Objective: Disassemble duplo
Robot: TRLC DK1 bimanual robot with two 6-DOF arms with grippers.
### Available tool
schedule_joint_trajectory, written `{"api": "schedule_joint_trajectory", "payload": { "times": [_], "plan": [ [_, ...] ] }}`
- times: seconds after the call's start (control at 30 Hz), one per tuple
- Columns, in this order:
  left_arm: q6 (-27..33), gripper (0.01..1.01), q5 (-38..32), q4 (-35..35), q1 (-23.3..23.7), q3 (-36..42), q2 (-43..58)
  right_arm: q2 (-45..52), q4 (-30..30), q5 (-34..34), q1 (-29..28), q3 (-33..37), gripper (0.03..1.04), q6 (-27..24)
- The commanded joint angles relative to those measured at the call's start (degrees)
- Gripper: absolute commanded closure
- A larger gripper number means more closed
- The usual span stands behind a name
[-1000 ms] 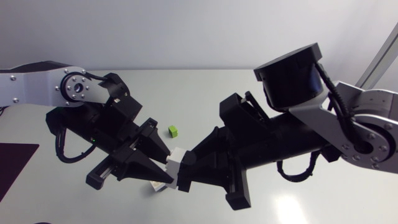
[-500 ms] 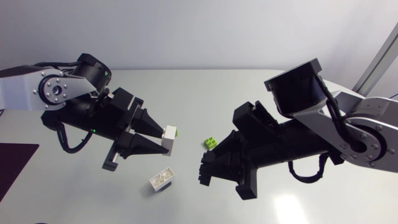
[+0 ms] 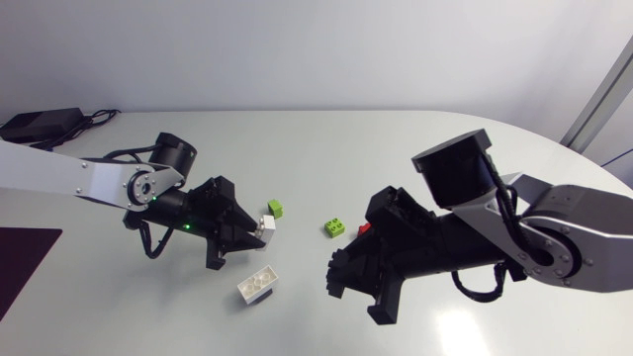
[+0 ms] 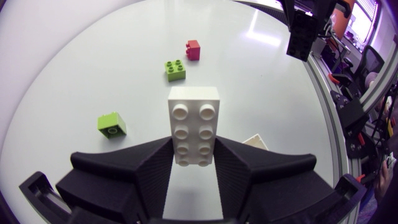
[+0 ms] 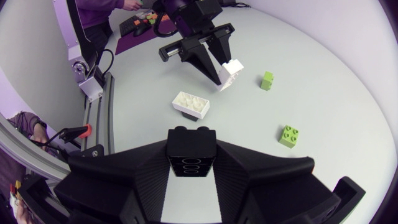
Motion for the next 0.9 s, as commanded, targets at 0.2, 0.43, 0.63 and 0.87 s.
{"api": "schedule_joint_trajectory", "payload": {
  "times": [0.2, 0.43, 0.63, 0.87],
  "plan": [
    [-4.69, 0.780, -1.97, 6.25, -1.04, -0.19, 8.34, 4.41, 3.83, 3.33, 0.47, -4.19, 0.79, -0.78],
    [-6.88, 0.264, -3.11, 6.69, -1.83, -0.10, 6.58, 8.98, 8.22, 4.47, -0.41, -4.98, 0.79, -1.22],
    [-9.26, 0.154, -3.55, 4.50, -1.83, -2.12, -0.80, 14.07, 11.03, 6.93, -1.64, -3.40, 0.78, -2.27],
    [-10.05, 0.125, -5.92, 0.10, -5.26, -6.16, -9.68, 19.79, 14.11, 9.83, -2.00, -1.12, 0.76, -2.54]
  ]
}}
